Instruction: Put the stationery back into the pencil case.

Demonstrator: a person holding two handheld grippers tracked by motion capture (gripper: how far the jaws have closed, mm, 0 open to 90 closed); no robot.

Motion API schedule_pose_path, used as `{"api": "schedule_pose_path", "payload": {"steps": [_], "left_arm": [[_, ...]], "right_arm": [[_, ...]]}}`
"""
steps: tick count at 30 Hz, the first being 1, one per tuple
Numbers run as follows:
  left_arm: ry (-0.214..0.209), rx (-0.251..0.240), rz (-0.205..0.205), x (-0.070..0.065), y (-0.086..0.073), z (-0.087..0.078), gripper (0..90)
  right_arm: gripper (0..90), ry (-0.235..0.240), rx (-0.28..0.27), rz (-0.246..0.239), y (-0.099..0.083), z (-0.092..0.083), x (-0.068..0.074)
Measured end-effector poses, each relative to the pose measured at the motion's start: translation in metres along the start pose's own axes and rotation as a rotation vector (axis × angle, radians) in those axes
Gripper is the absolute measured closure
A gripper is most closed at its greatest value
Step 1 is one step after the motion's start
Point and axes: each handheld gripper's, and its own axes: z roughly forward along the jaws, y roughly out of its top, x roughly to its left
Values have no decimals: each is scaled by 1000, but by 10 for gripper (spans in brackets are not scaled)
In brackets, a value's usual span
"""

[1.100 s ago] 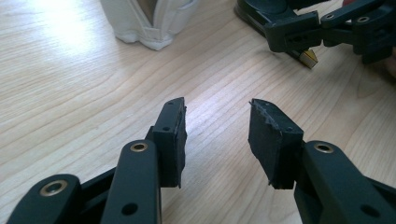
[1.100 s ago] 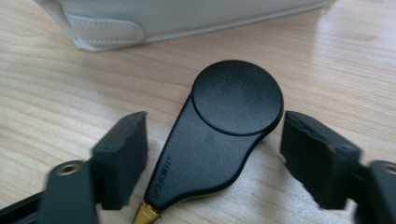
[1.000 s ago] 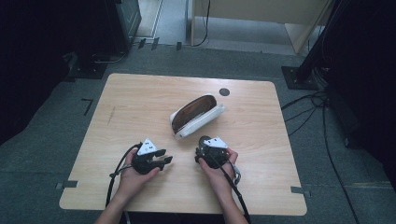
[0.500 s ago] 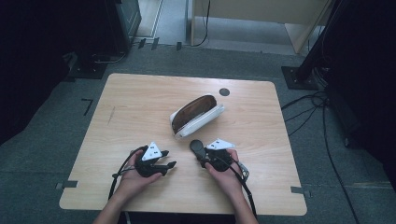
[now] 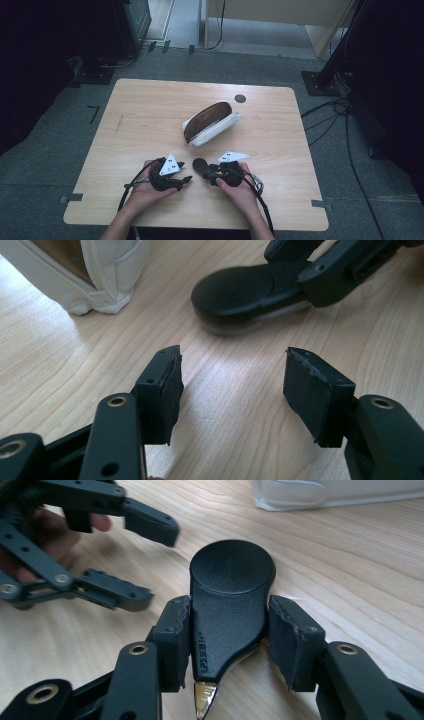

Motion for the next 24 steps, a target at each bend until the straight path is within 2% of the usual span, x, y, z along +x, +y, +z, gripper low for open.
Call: {"api": "schedule_pose_path", "payload": {"steps": [4,6,9,15,21,22,23,24], "left_arm": [[3,5,2,-1,0,1,408],[2,28,22,-2,1,3,395],[4,24,52,-4,3,4,377],[3,21,66,-4,4,6,361],[7,14,87,-6,5,7,373],[22,12,99,-7,5,7,378],[39,4,111,-7,5,7,361],[45,2,121,-7,5,7,387]], "right_arm": [[531,25,7,-2,1,2,5],[531,42,9,4,1,4,7],[531,58,7,10,3,5,9],[531,79,22,6,6,5,13],[535,104,13,-8,13,3,18],[550,104,12,-8,14,3,19],[600,110,5,-7,14,2,19],[669,114,-5,-2,15,1,19]]}}
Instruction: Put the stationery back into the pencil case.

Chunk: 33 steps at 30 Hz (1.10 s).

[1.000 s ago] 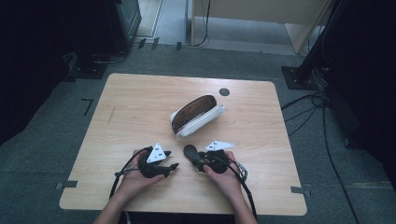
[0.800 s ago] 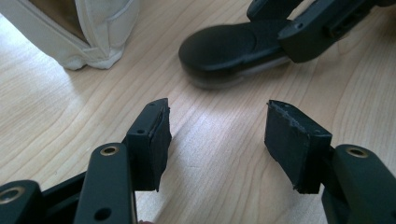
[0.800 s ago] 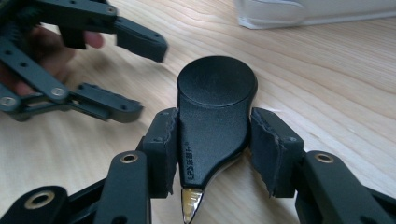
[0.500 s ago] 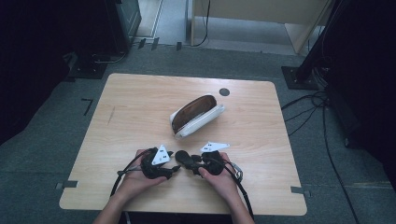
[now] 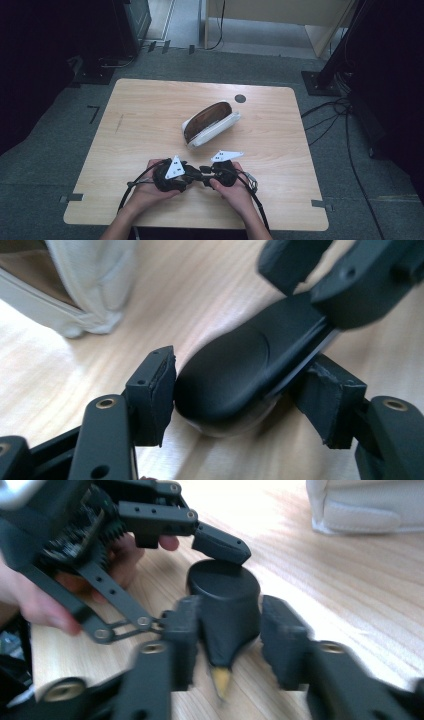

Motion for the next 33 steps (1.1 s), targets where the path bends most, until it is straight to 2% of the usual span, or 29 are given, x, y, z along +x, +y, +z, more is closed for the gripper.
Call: {"api": "schedule_pose_path", "payload": {"steps": [2,7,11,12,17,23,31,33], "left_arm": [[-4,-3,6,-1,0,0,454],[-12,-7,9,-1,0,0,486],[-47,-9,9,0,0,-1,587],[-44,-8,16,-1,0,-1,626],[-38,-14,35,-3,-1,-1,666],[-82,-11,54,-4,-2,-3,733],[-111,-4,26,-1,-3,-5,743],[-121,-1,7,1,-3,-5,744]], "right_arm": [[660,14,-16,12,1,-1,-1],[621,9,-16,12,0,1,-3],[603,13,-38,17,1,0,-4],[589,6,-40,21,1,-1,-4],[533,3,-44,17,-1,0,-7],[422,-44,-94,-10,-2,-2,-7],[392,-100,-167,-11,-4,-11,-9],[389,-116,-190,-15,-4,-14,-10]]}}
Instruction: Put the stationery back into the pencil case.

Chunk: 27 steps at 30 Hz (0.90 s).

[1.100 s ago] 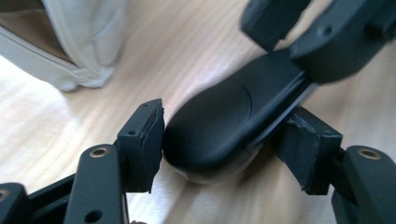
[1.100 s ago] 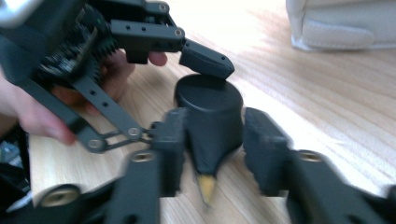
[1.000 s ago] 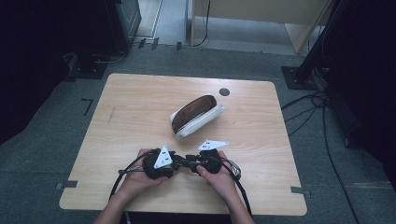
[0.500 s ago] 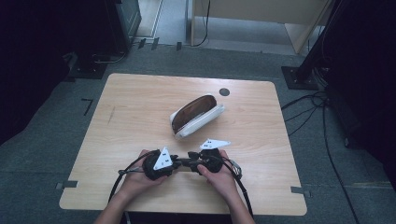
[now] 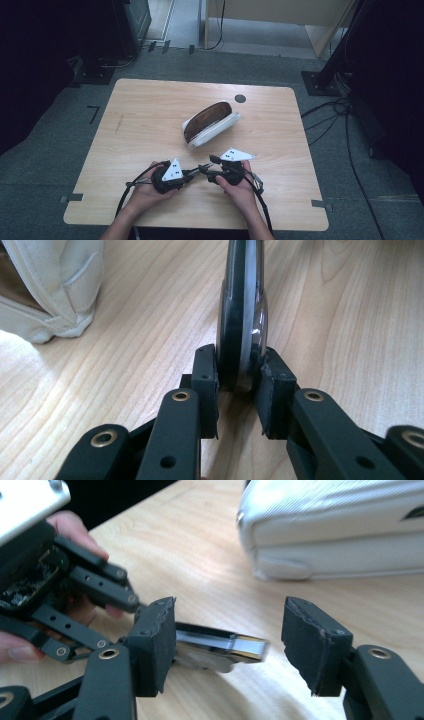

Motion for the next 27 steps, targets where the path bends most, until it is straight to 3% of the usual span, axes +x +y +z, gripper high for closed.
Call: {"api": "schedule_pose_path", "payload": {"steps": [7,12,16,27], "left_arm": [[-11,-15,-61,5,-2,-4,745],[-20,-35,-114,10,-3,-10,745],[-20,-63,-146,14,-2,-18,745],[-5,-115,-191,24,2,-41,745]], "right_arm": [[358,-48,-93,13,2,-19,-7],[304,-126,-118,29,-2,-35,-16],[269,-181,-120,43,-7,-46,-25],[116,-346,-40,53,-32,-73,-45]]}}
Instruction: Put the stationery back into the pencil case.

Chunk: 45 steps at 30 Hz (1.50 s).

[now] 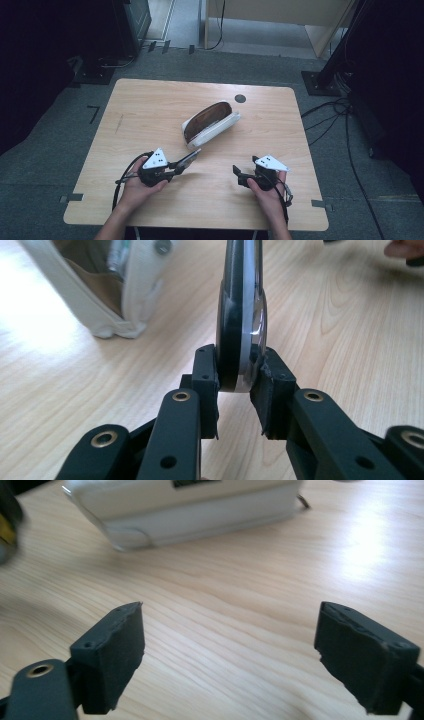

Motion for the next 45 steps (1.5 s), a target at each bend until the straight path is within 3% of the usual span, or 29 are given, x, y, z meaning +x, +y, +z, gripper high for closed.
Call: {"api": "schedule_pose_path", "payload": {"steps": [4,12,17,25,33,40,45], "left_arm": [[9,-13,-18,6,2,-7,745],[20,-35,-35,15,16,-17,746],[27,-69,-58,23,28,-25,745],[45,-73,-84,33,45,-26,746],[57,-51,-142,46,70,-13,746],[66,4,-124,52,92,14,745],[99,76,-115,54,99,44,745]], "right_arm": [[0,-30,38,-6,-7,-5,-8],[0,-113,89,-38,-15,-17,-22],[0,-193,142,-44,-24,-24,-38],[0,-244,169,3,-35,-41,-63],[0,-265,229,15,-38,-45,-73],[0,-260,232,20,-39,-46,-74],[0,-256,232,16,-39,-47,-73]]}}
